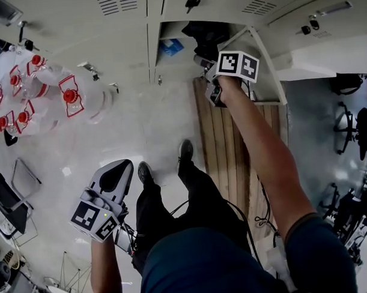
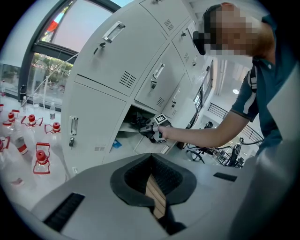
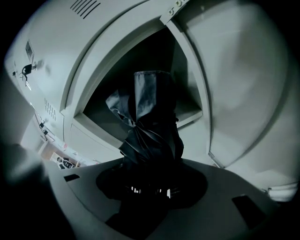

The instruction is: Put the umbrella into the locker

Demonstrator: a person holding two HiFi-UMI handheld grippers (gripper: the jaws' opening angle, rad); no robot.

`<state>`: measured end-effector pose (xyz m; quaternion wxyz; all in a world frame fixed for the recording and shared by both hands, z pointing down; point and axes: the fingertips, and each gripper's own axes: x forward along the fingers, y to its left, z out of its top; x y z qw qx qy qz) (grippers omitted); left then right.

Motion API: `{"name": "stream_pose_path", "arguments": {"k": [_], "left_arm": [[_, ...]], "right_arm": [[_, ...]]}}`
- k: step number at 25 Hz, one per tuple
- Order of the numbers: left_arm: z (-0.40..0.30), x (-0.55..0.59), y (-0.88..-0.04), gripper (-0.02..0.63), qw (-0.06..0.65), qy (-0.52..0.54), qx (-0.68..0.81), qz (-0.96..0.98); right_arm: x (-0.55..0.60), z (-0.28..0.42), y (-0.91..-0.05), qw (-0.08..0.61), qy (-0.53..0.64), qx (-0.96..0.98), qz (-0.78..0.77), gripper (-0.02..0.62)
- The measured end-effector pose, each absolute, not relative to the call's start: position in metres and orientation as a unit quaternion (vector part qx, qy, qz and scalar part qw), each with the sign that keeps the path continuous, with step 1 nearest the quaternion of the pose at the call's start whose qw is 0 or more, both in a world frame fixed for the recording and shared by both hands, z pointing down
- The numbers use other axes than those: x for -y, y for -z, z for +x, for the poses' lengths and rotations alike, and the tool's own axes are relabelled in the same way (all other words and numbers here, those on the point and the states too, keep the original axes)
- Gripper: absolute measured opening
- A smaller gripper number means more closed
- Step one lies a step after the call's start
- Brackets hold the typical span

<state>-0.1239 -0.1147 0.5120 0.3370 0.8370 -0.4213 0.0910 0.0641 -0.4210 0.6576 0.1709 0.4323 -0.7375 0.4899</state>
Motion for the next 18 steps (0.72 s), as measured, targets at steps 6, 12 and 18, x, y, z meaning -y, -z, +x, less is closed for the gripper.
{"name": "stream_pose_path", "arguments": {"k": [6,12,18], "left_arm": [[-0.134,0.113,-0.517,0.018,0.339,-0.087,0.442,0.826],[-0.149,0.102,-0.527,0.018,0.349,-0.090,0.465,0.809],[-0.158,0.095,-0.538,0.018,0.357,-0.087,0.484,0.794]], "right_arm": [[0.450,0.055,-0.673,0.173,-0.479,0.738,0.443,0.198],[0.472,0.049,-0.695,0.181,-0.477,0.731,0.453,0.199],[0.505,0.038,-0.710,0.185,-0.459,0.736,0.462,0.201]]}}
